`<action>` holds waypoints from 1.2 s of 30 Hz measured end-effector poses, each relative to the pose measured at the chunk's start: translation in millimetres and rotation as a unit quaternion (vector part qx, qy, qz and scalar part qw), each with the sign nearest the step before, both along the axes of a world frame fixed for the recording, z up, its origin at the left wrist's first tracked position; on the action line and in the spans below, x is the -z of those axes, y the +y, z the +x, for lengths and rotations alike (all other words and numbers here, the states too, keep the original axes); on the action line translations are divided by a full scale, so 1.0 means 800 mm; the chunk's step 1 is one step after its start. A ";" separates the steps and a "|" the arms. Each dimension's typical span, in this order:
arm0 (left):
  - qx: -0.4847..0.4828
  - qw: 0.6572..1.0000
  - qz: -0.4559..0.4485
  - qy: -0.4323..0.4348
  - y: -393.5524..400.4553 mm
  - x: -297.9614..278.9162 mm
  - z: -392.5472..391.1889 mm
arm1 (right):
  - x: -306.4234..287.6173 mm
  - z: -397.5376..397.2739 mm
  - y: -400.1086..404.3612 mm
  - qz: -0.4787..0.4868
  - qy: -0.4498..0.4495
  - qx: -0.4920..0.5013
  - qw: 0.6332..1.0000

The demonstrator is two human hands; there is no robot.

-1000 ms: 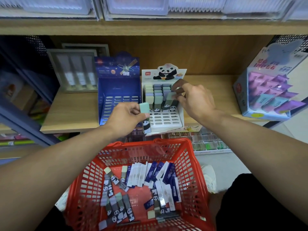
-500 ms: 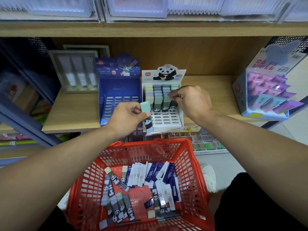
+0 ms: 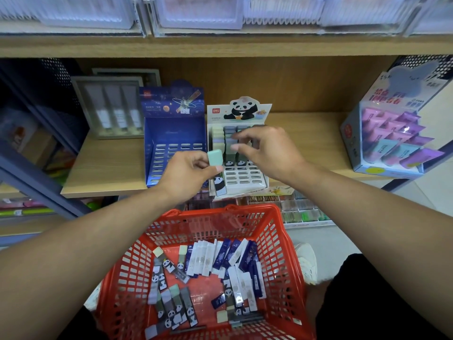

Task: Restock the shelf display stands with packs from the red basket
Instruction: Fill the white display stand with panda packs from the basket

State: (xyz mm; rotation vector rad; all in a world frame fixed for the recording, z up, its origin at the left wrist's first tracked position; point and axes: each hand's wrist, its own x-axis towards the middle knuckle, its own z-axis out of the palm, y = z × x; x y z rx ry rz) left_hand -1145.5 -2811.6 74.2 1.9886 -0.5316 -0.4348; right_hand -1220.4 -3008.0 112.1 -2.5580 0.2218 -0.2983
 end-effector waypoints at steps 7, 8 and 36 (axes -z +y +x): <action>0.031 0.999 -0.016 -0.014 -0.004 -0.004 -0.005 | 0.008 0.001 0.021 0.103 0.014 -0.079 0.991; 0.034 0.999 -0.010 -0.013 -0.004 -0.004 -0.005 | 0.007 0.001 0.020 0.109 0.022 -0.080 0.991; 0.292 0.895 0.306 -0.143 0.004 0.021 -0.016 | 0.007 -0.012 -0.054 -0.098 0.047 0.074 0.991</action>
